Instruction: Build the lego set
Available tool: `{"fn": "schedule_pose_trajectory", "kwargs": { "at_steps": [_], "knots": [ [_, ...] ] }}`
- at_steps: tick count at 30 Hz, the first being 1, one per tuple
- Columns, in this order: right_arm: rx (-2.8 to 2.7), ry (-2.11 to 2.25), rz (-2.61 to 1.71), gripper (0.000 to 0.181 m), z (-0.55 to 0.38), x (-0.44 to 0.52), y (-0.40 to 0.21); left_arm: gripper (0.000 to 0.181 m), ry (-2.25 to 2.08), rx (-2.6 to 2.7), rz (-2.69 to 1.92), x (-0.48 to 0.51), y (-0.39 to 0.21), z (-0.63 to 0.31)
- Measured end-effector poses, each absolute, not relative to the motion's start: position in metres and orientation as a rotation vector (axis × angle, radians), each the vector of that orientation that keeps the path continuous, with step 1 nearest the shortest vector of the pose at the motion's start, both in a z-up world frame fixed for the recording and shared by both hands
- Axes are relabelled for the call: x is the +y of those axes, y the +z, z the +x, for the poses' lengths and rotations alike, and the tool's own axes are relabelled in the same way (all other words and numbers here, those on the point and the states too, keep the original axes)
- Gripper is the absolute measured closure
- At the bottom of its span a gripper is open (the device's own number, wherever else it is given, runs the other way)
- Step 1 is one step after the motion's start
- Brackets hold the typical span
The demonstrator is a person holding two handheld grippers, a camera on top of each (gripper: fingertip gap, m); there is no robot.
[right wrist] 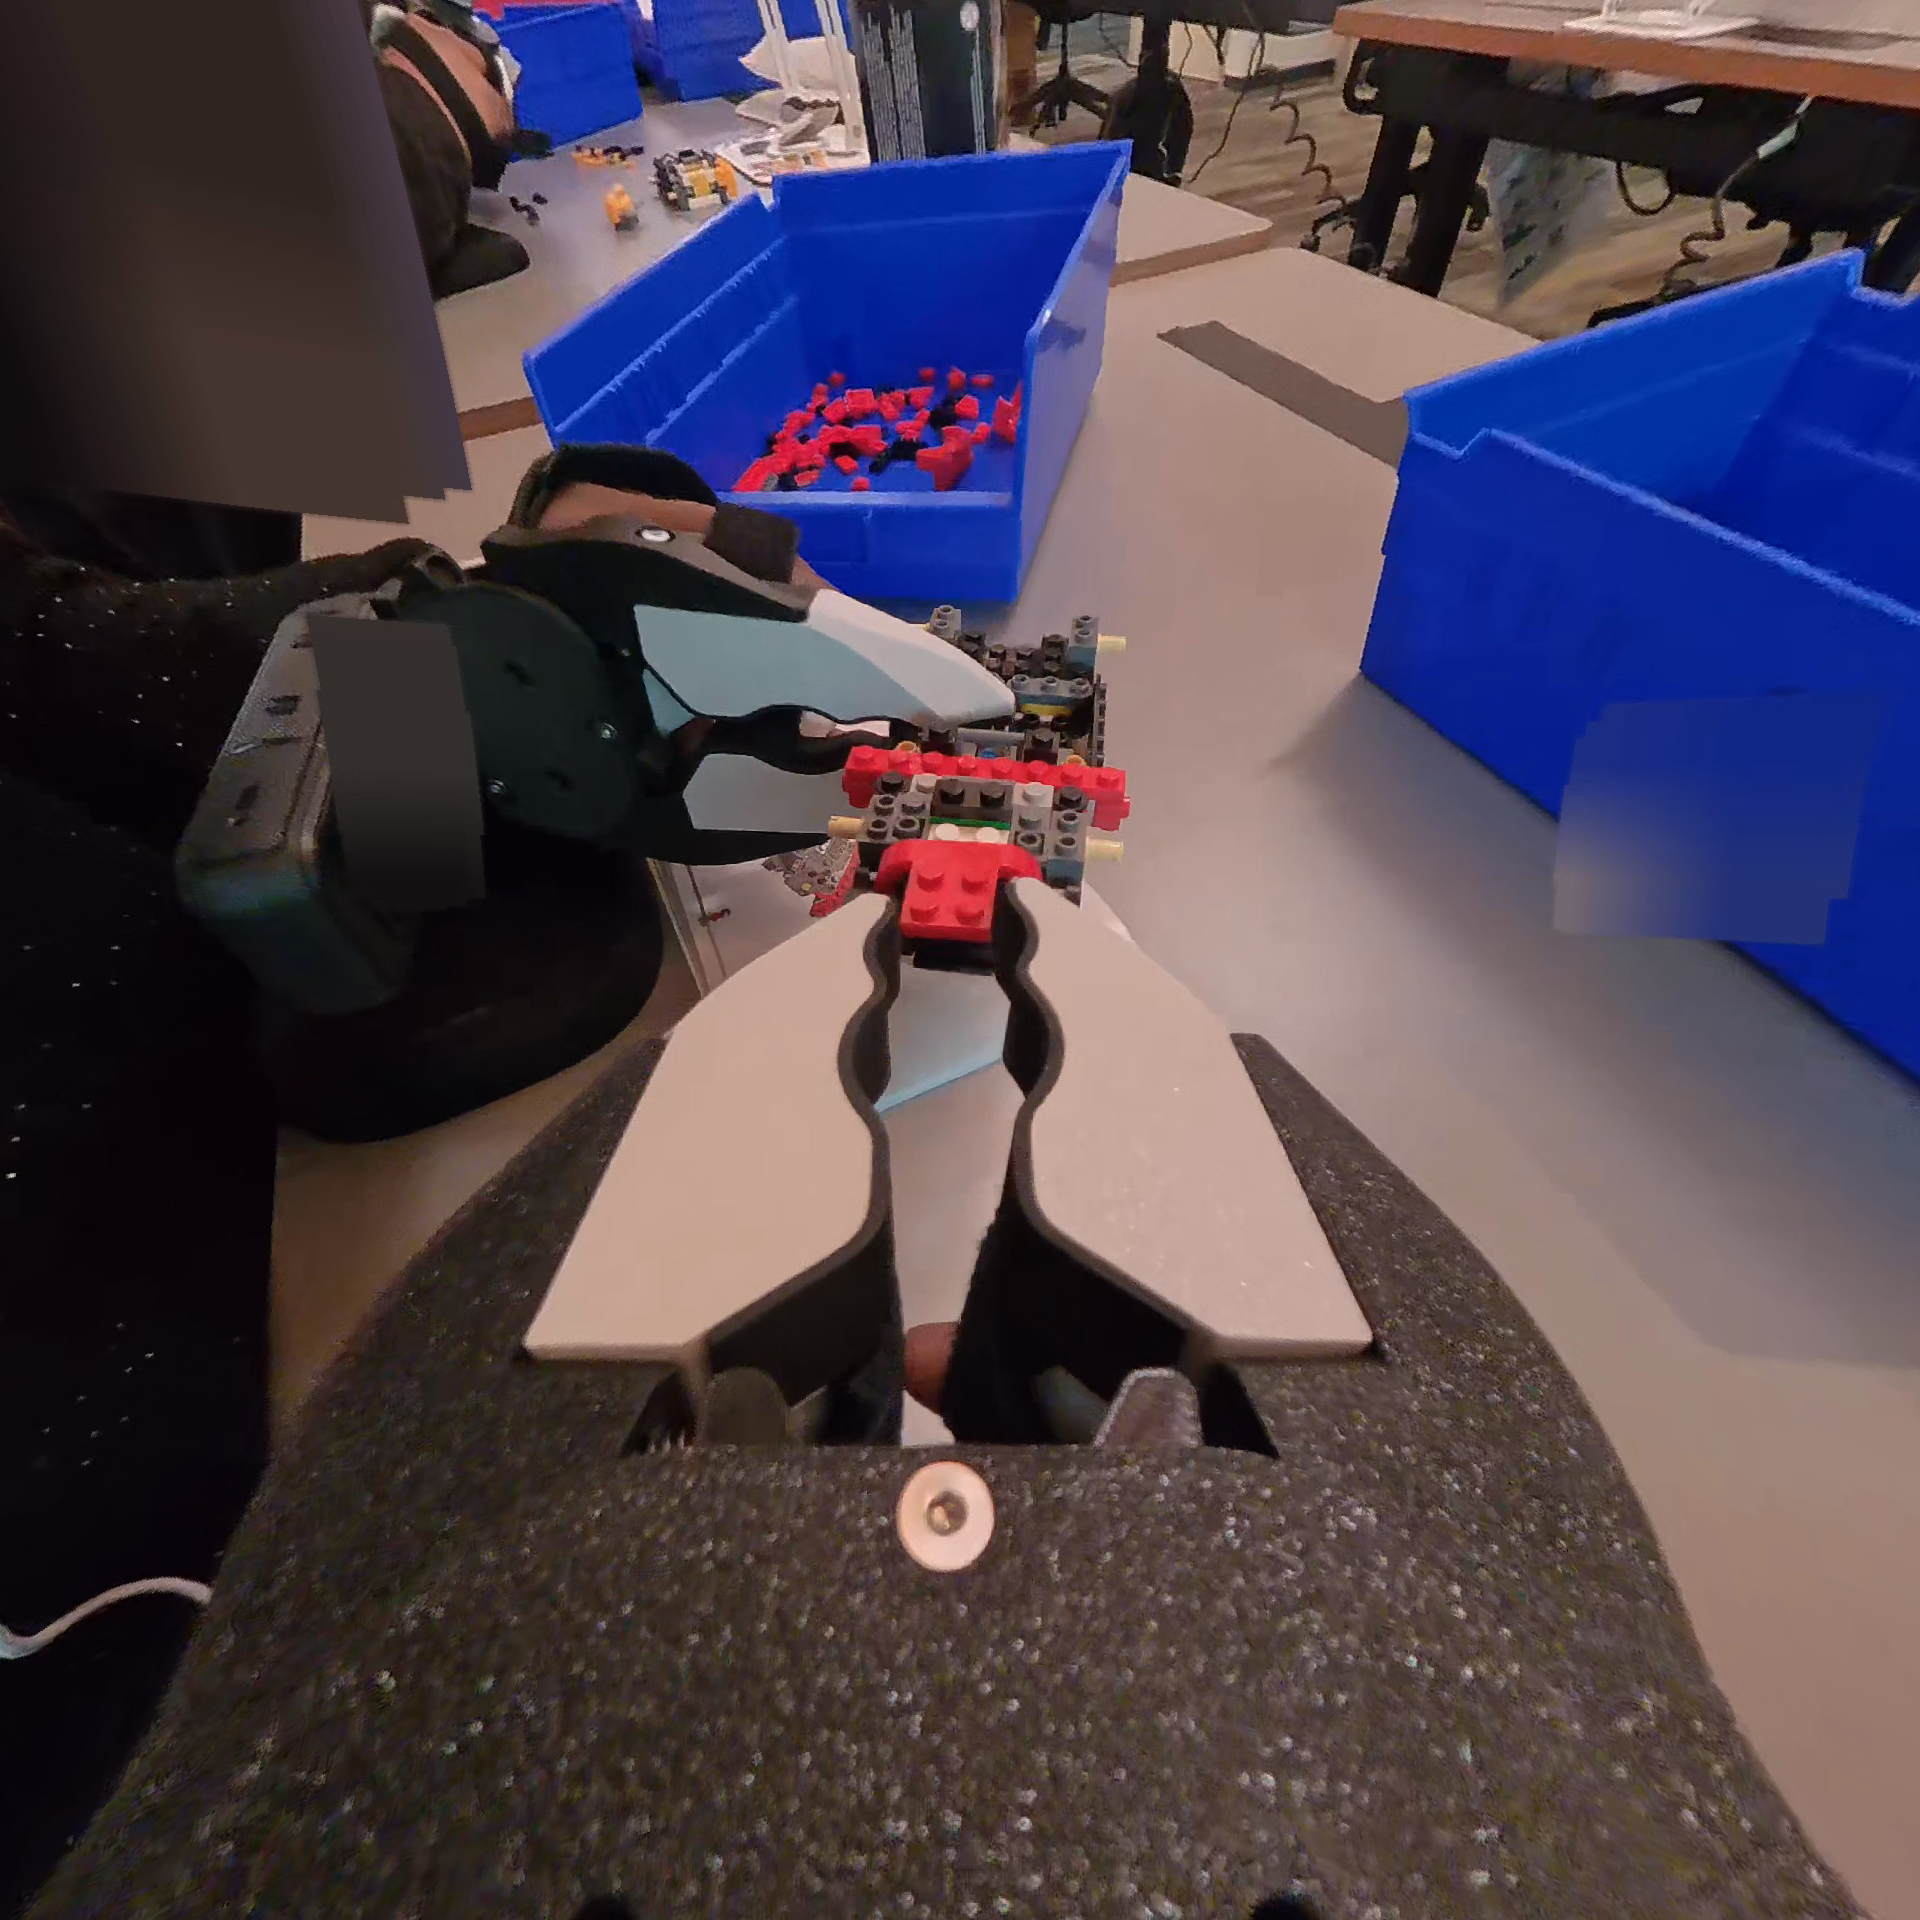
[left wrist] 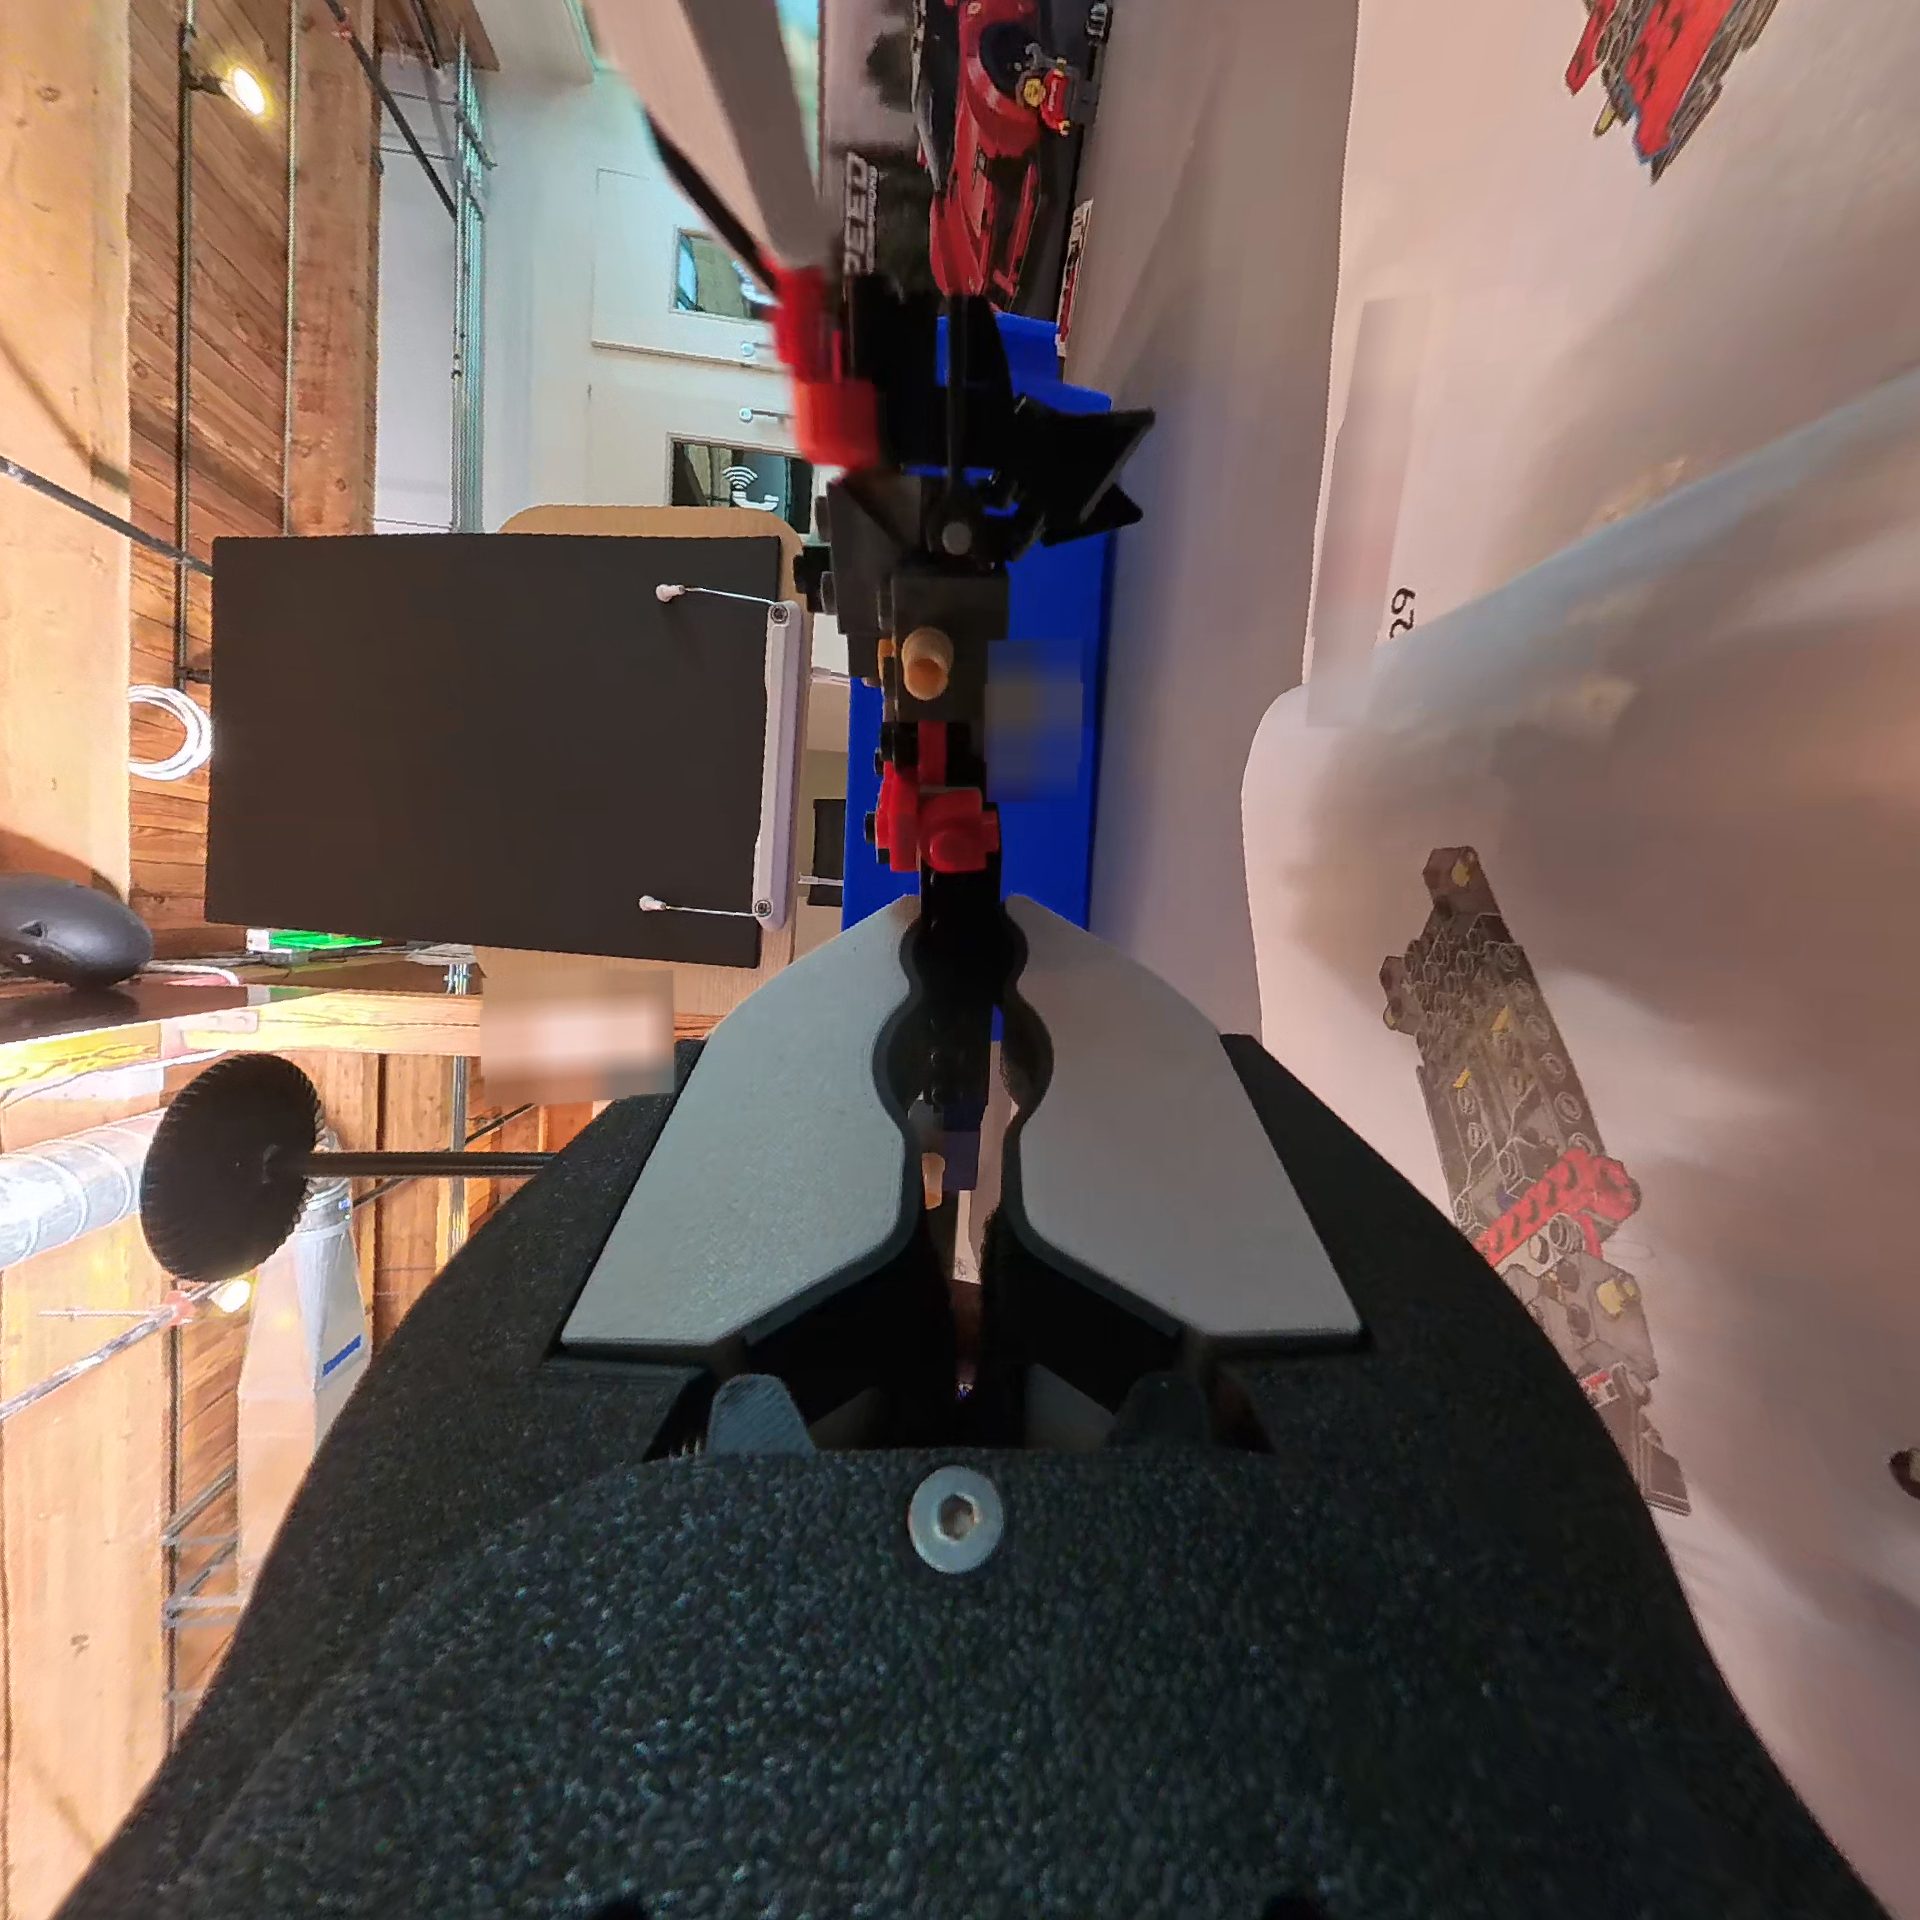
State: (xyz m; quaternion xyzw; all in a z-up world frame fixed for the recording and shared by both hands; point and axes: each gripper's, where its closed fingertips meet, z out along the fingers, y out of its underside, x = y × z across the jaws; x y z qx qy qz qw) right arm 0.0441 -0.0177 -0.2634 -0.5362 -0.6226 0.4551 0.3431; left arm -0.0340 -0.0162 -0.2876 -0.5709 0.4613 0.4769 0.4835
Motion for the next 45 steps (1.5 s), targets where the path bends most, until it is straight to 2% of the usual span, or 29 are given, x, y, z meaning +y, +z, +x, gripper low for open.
{"fn": "schedule_pose_trajectory", "kwargs": {
  "at_steps": [6,10,15,20,22,26,30,33,35,39,41,42,45],
  "knots": [
    [-1.512,1.111,-1.427,0.165,0.065,0.013,-0.246,0.173,1.168,1.113,-1.407,-0.016,-0.288,-0.037],
    [-1.501,0.806,-1.654,0.164,0.096,0.051,-0.290,0.173,1.166,1.107,-1.415,-0.016,-0.288,-0.039],
    [-1.444,0.690,-1.927,0.165,0.116,0.061,-0.345,0.173,1.167,1.117,-1.416,-0.016,-0.289,-0.038],
    [-1.488,0.566,-2.036,0.163,0.124,0.052,-0.363,0.173,1.168,1.124,-1.418,-0.016,-0.291,-0.038],
    [-1.568,0.633,-2.072,0.156,0.126,0.031,-0.362,0.173,1.169,1.125,-1.419,-0.016,-0.291,-0.038],
    [-1.694,0.725,-1.963,0.148,0.126,0.016,-0.341,0.173,1.164,1.126,-1.423,-0.015,-0.291,-0.038],
    [-1.999,0.633,-1.551,0.154,0.126,0.029,-0.323,0.173,1.164,1.132,-1.416,-0.016,-0.291,-0.037],
    [-2.251,0.549,-1.246,0.154,0.124,0.040,-0.335,0.173,1.171,1.130,-1.413,-0.016,-0.290,-0.037],
    [-2.359,0.554,-1.196,0.154,0.122,0.046,-0.348,0.173,1.179,1.128,-1.413,-0.017,-0.290,-0.038],
    [-2.415,0.671,-1.282,0.154,0.121,0.046,-0.363,0.173,1.185,1.123,-1.417,-0.017,-0.289,-0.040],
    [-2.354,0.732,-1.354,0.164,0.119,0.043,-0.364,0.173,1.177,1.124,-1.420,-0.017,-0.290,-0.040],
    [-2.296,0.738,-1.420,0.171,0.118,0.043,-0.364,0.173,1.172,1.128,-1.421,-0.017,-0.291,-0.039],
    [-1.970,0.736,-1.812,0.173,0.115,0.043,-0.366,0.173,1.165,1.139,-1.423,-0.016,-0.293,-0.037]
  ]
}}
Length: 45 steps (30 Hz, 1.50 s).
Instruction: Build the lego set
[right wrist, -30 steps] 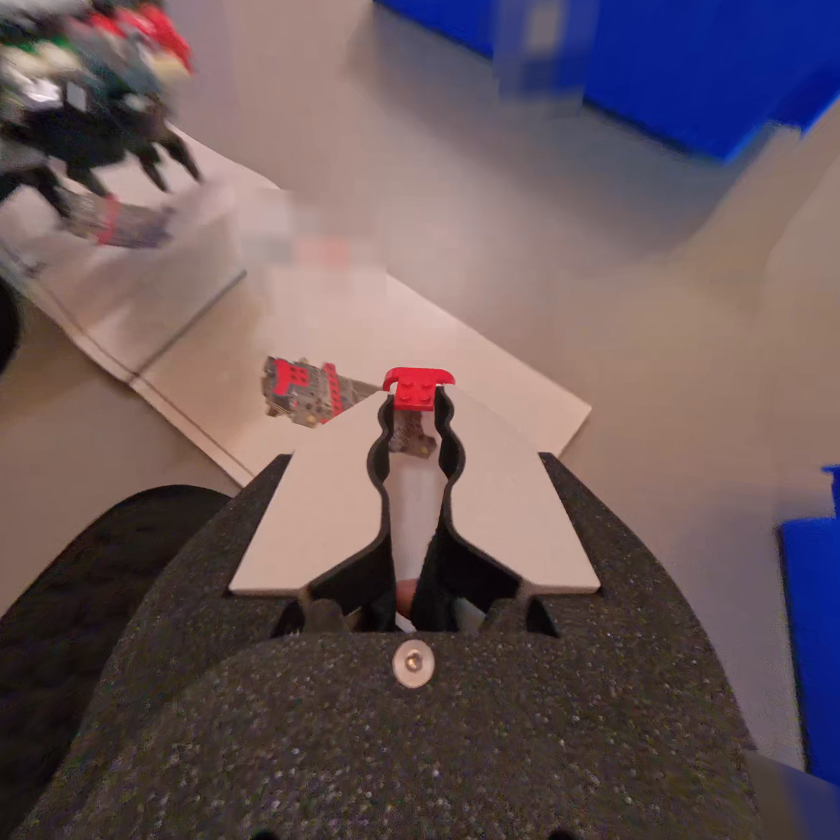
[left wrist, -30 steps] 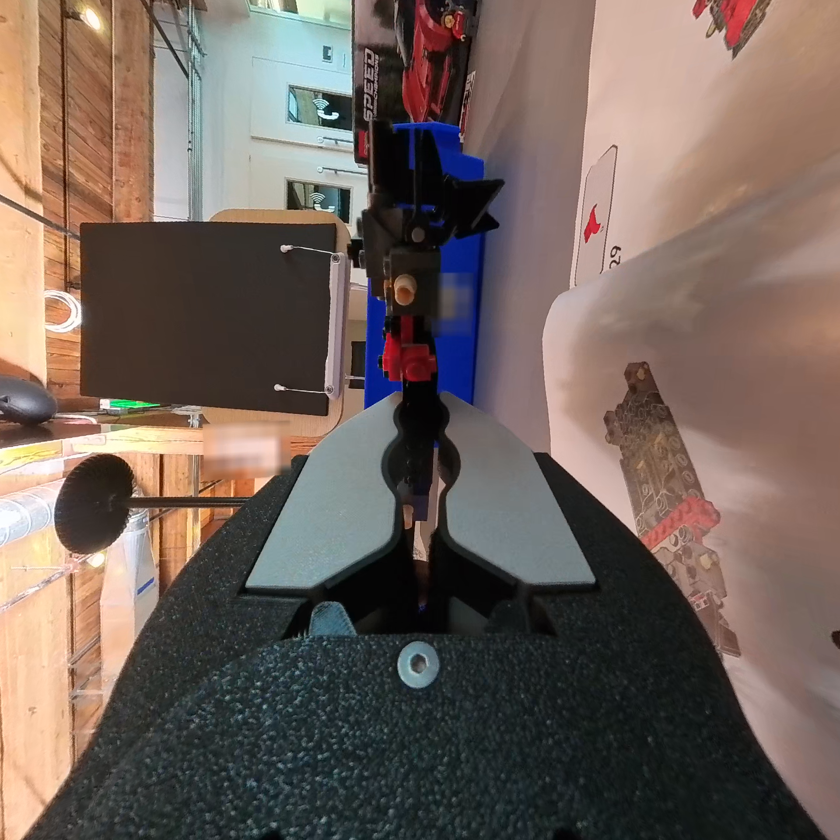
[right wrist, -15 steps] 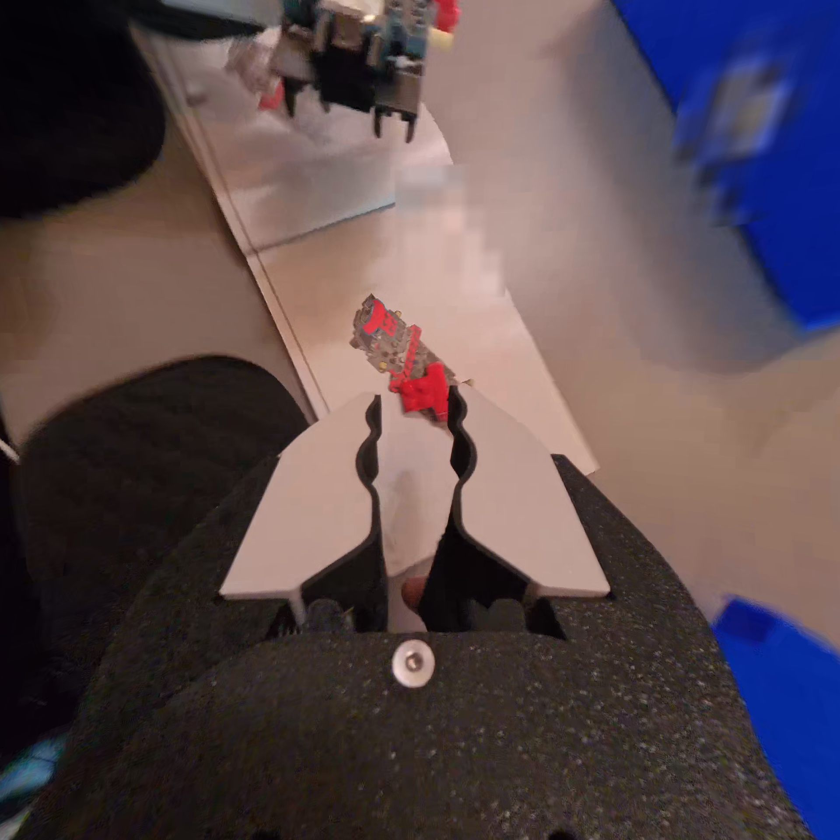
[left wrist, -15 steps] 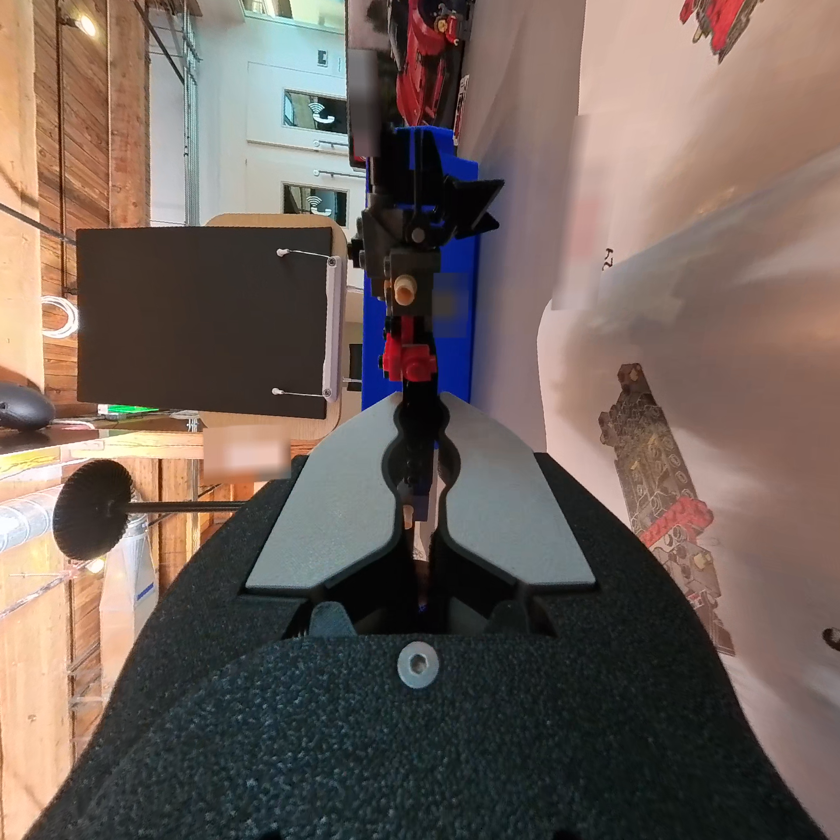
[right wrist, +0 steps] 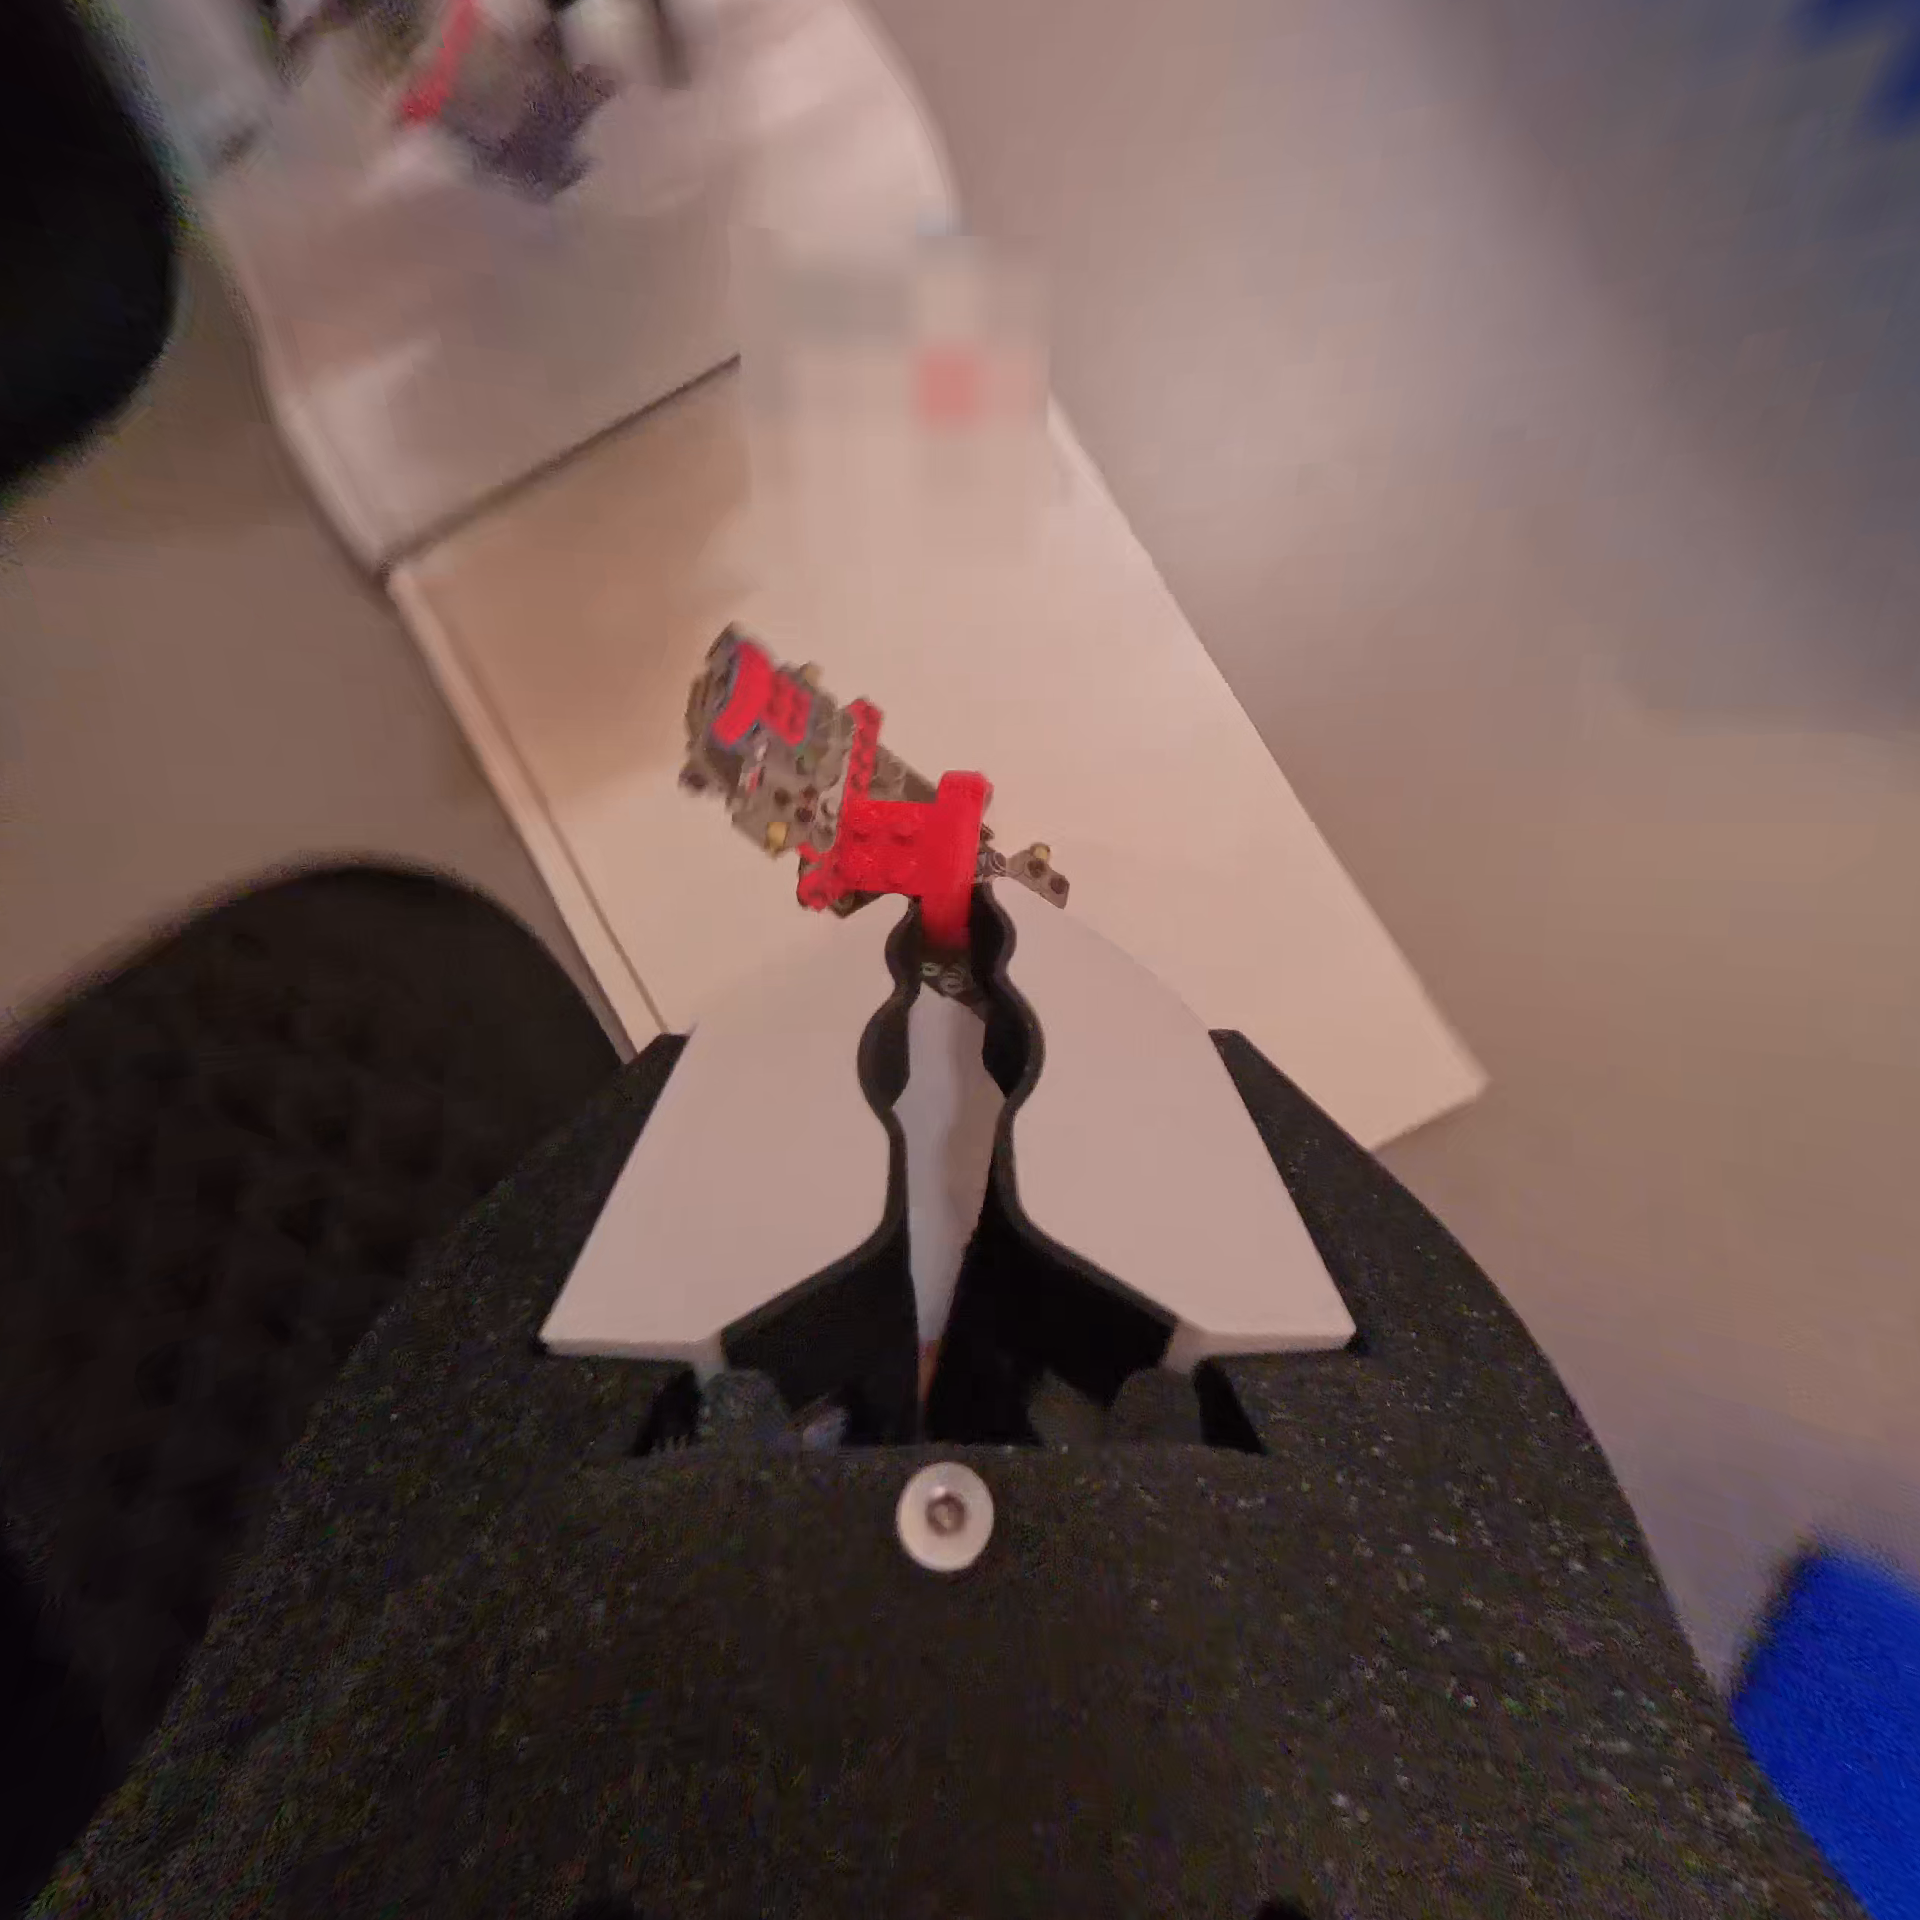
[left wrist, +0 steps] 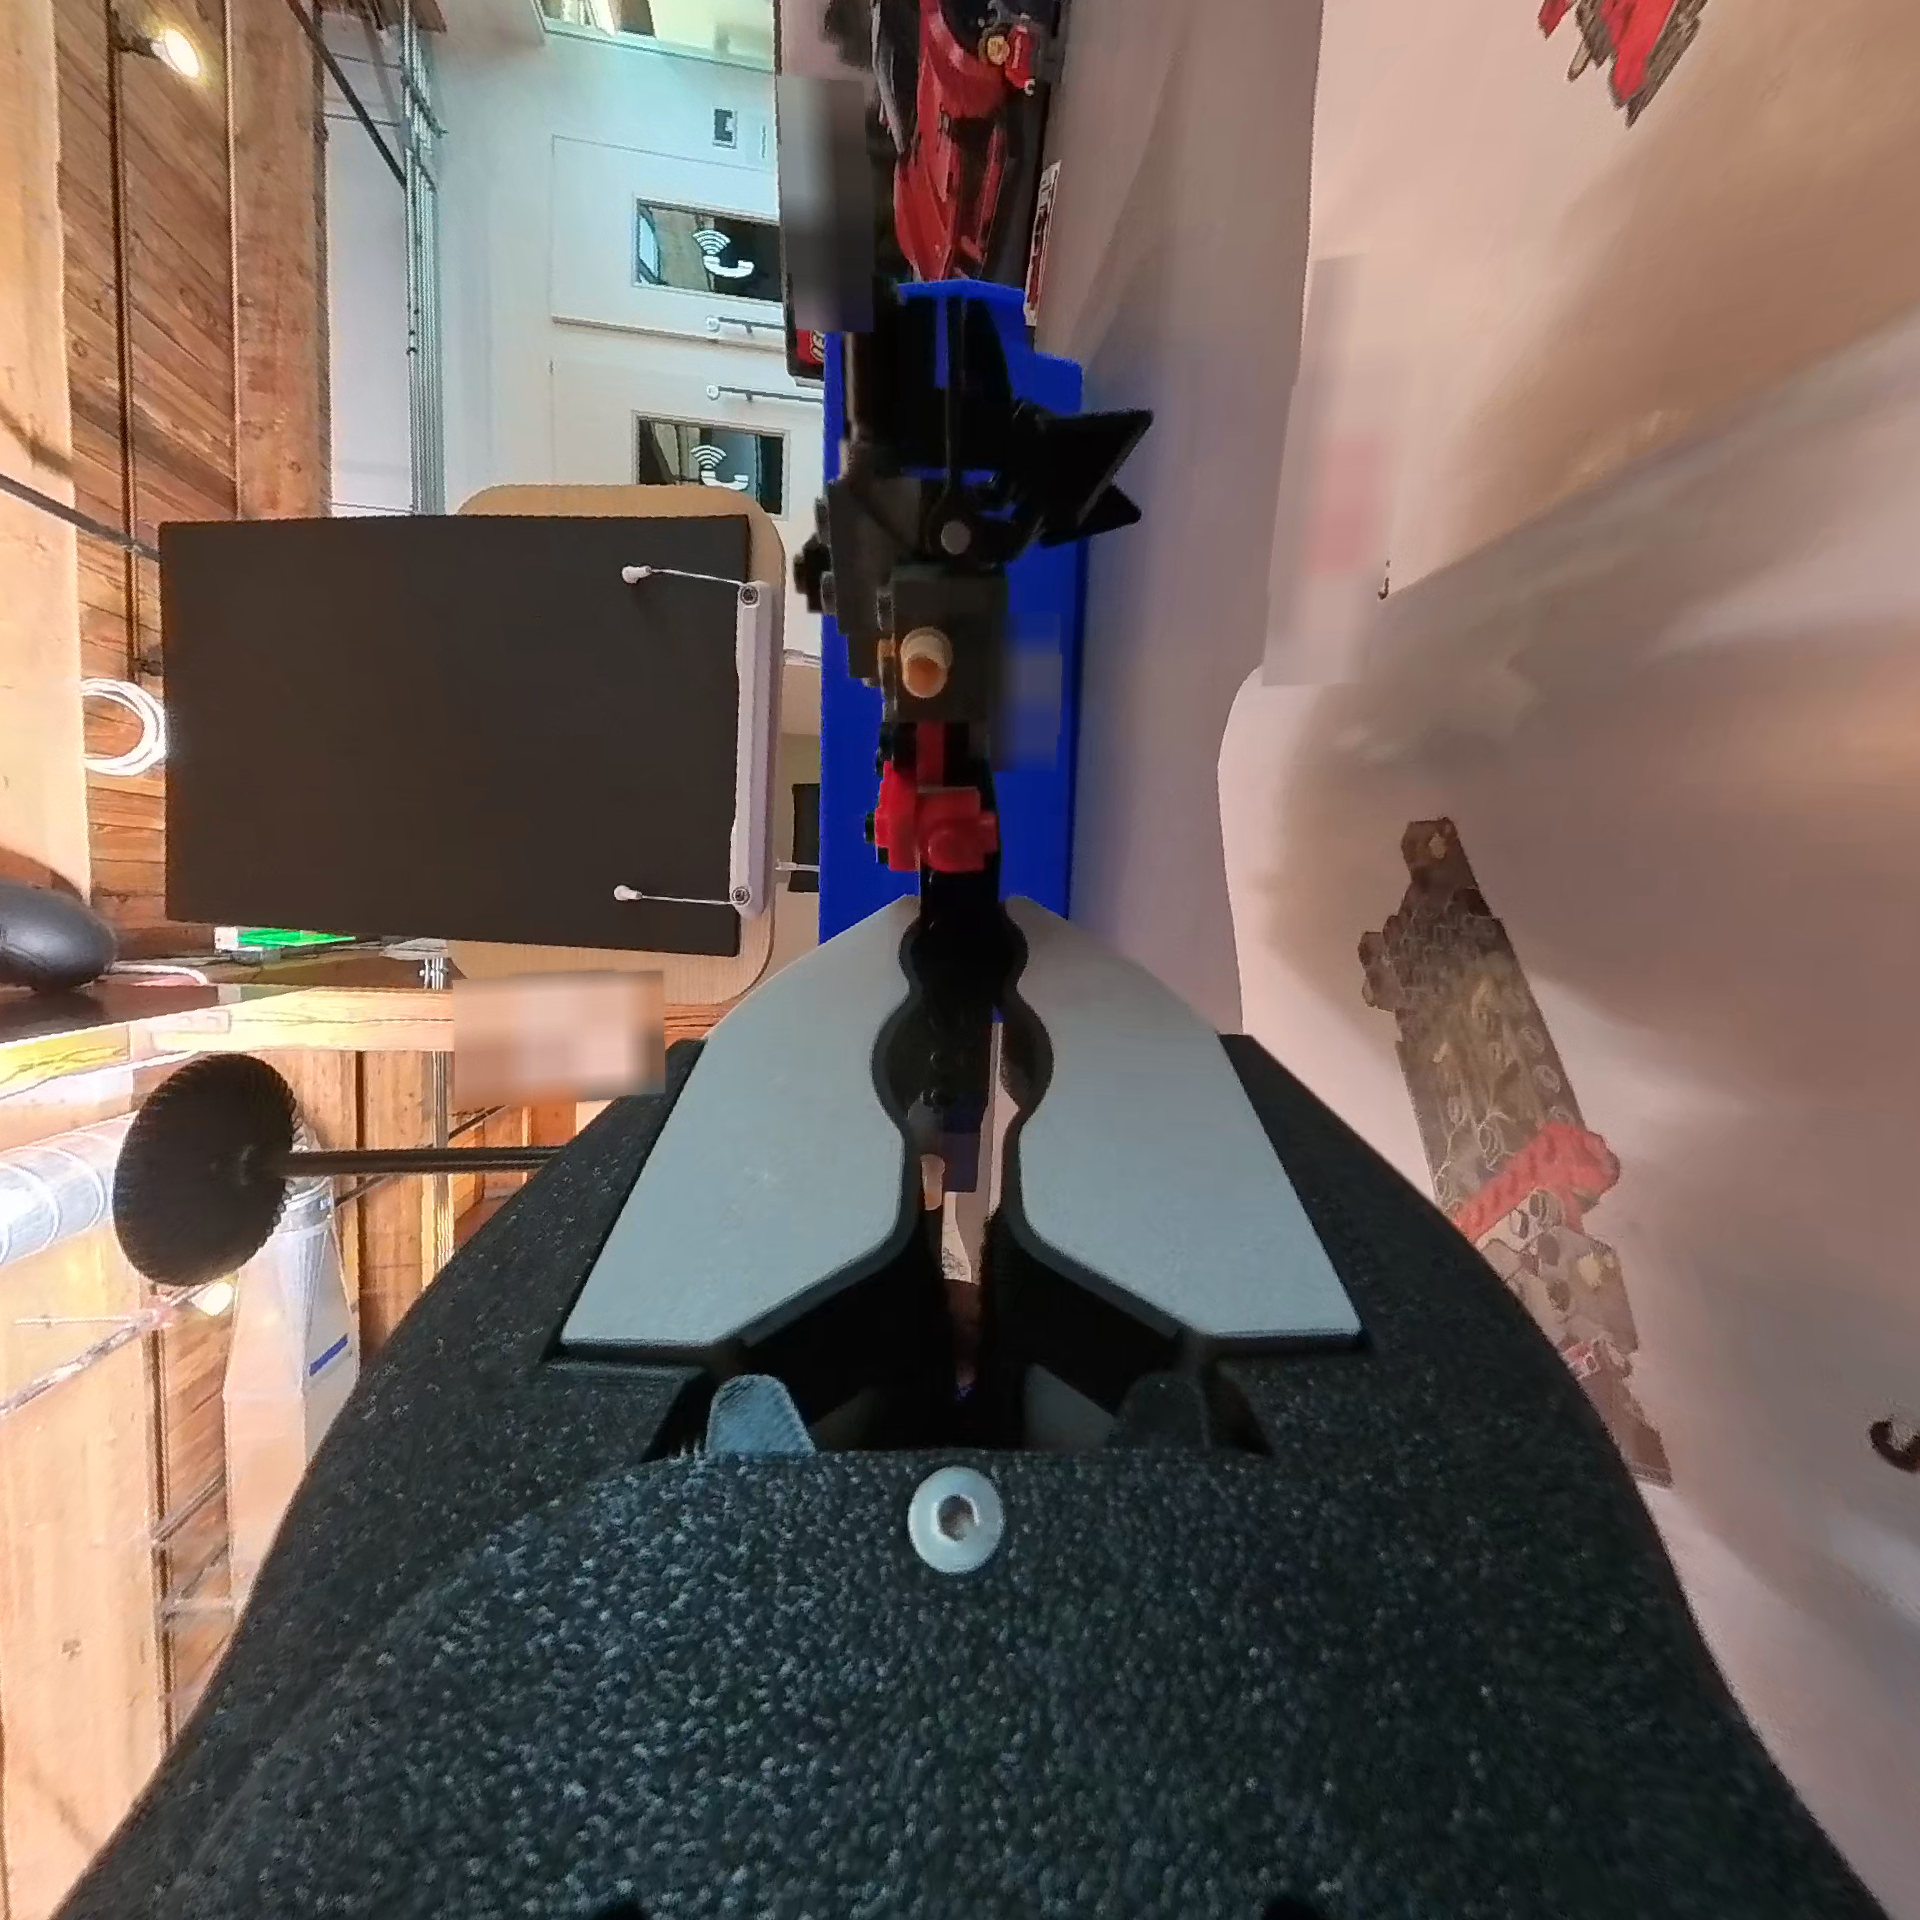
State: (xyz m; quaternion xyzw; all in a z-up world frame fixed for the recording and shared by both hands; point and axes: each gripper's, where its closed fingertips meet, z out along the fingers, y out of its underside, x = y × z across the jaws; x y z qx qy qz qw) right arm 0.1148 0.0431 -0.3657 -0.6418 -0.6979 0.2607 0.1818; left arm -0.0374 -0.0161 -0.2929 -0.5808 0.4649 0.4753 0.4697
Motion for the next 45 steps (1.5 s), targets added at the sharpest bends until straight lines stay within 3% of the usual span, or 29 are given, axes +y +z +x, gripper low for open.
{"fn": "schedule_pose_trajectory", "kwargs": {
  "at_steps": [2,5,8,11,14,18,27,39,45],
  "knots": [
    [-1.681,0.828,-2.109,0.172,0.113,0.031,-0.365,0.173,1.159,1.140,-1.426,-0.016,-0.293,-0.037],
    [-1.627,0.954,-2.172,0.156,0.107,-0.002,-0.361,0.173,1.157,1.135,-1.435,-0.016,-0.294,-0.038],
    [-1.753,0.870,-2.041,0.140,0.107,-0.001,-0.351,0.173,1.156,1.137,-1.434,-0.016,-0.294,-0.038],
    [-2.020,0.851,-1.665,0.137,0.103,0.007,-0.334,0.173,1.163,1.139,-1.426,-0.016,-0.293,-0.037],
    [-2.298,0.740,-1.171,0.137,0.102,0.016,-0.337,0.173,1.175,1.133,-1.426,-0.017,-0.292,-0.039],
    [-2.476,0.722,-0.982,0.139,0.099,0.023,-0.360,0.173,1.191,1.132,-1.422,-0.018,-0.291,-0.041],
    [-2.385,1.067,-1.131,0.144,0.099,0.009,-0.353,0.173,1.177,1.144,-1.430,-0.017,-0.294,-0.039],
    [-2.231,1.077,-1.278,0.149,0.096,0.009,-0.364,0.173,1.176,1.143,-1.437,-0.017,-0.295,-0.040],
    [-1.984,1.071,-1.431,0.149,0.091,0.026,-0.333,0.173,1.188,1.131,-1.442,-0.017,-0.294,-0.042]
  ]
}}
